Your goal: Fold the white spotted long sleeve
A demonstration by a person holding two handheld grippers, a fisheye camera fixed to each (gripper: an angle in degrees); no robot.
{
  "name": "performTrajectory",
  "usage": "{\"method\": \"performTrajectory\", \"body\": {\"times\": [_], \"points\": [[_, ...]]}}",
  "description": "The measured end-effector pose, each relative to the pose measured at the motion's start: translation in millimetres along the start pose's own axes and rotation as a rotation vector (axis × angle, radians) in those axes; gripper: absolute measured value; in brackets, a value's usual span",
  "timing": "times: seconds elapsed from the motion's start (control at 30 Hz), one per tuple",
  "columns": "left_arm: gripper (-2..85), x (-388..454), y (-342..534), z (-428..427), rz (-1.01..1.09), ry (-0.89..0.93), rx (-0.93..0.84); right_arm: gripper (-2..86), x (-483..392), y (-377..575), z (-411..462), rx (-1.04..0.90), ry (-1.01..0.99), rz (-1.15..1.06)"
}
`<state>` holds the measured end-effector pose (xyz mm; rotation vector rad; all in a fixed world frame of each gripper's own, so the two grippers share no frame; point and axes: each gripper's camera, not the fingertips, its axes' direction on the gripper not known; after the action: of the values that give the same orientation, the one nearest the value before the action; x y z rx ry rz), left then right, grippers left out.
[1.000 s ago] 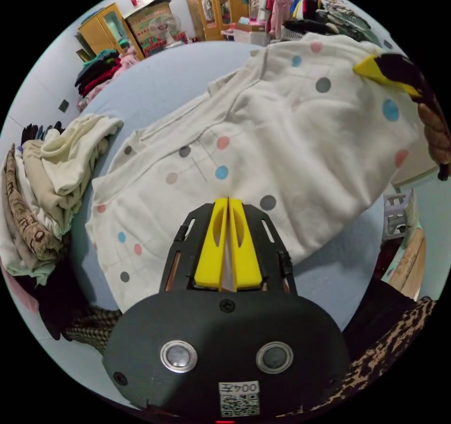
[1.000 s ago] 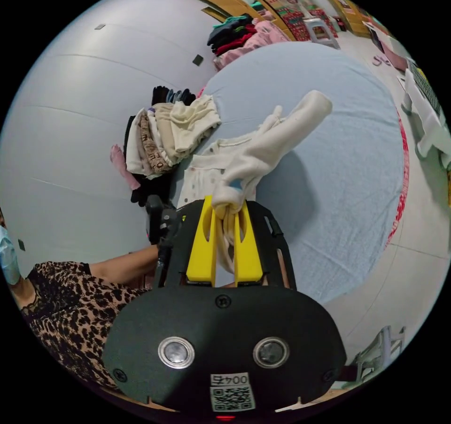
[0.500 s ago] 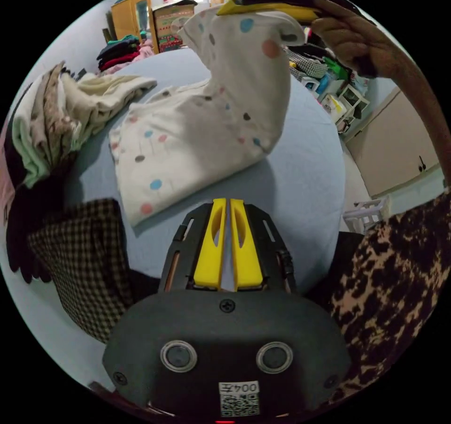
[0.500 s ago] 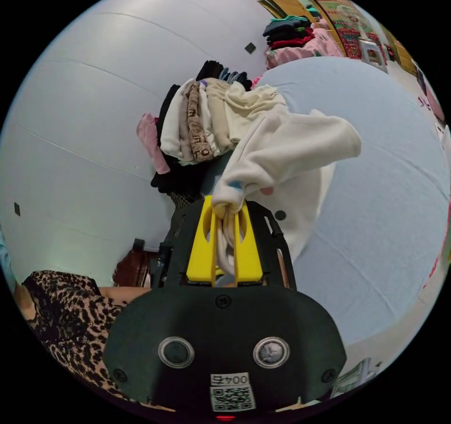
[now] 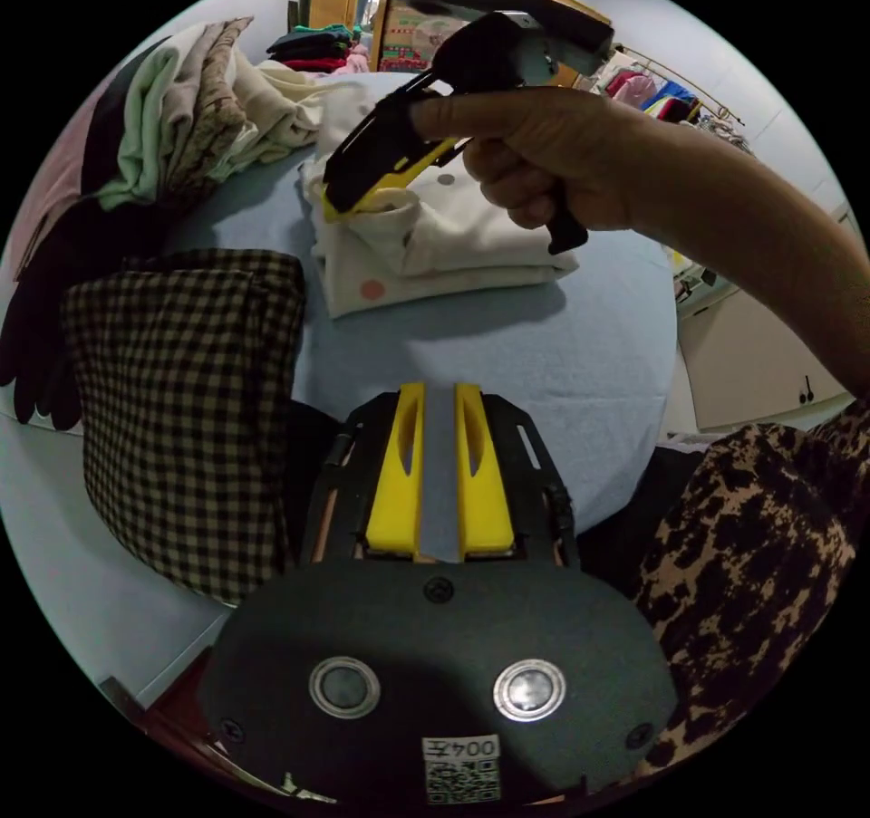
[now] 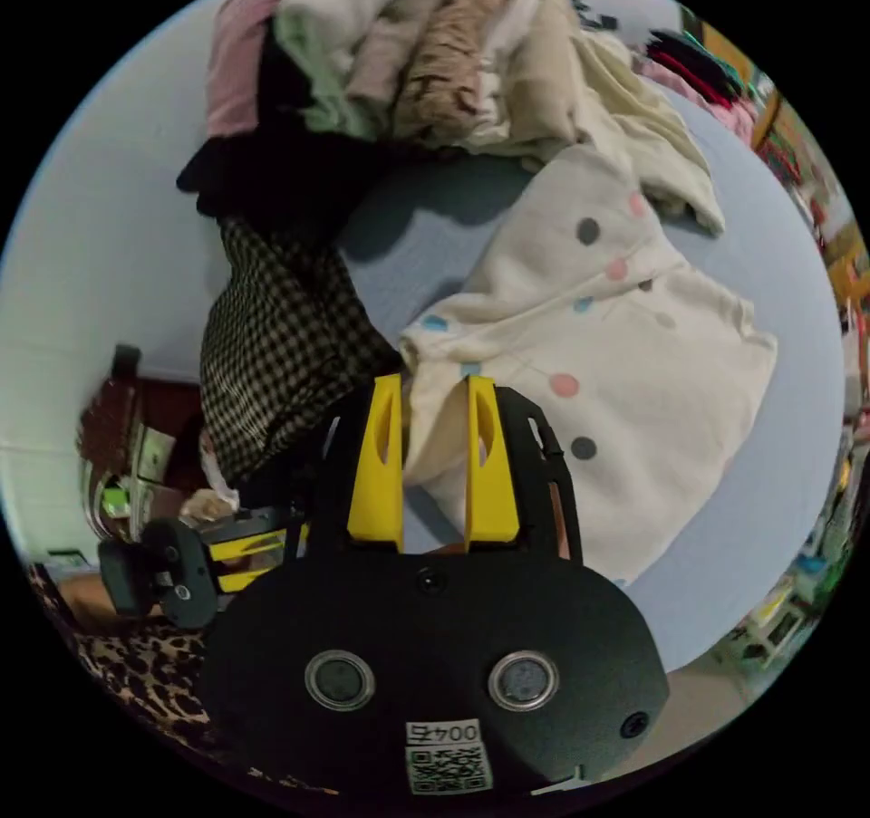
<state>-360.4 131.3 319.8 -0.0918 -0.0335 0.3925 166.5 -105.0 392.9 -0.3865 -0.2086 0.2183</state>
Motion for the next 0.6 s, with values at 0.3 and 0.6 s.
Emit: {"method": "performTrajectory", "body": {"times": [0.3,0.6], "points": [[7.0,-41,-8,-11,-0.069,0.038,0.053,13.7,73,98,-73,0.345,-0.2,0.176],[11.4,-57,-19,-22,-0.077,-0.04,0.136,18.0,194,246,6,0.409,-0.677,0.712]]}}
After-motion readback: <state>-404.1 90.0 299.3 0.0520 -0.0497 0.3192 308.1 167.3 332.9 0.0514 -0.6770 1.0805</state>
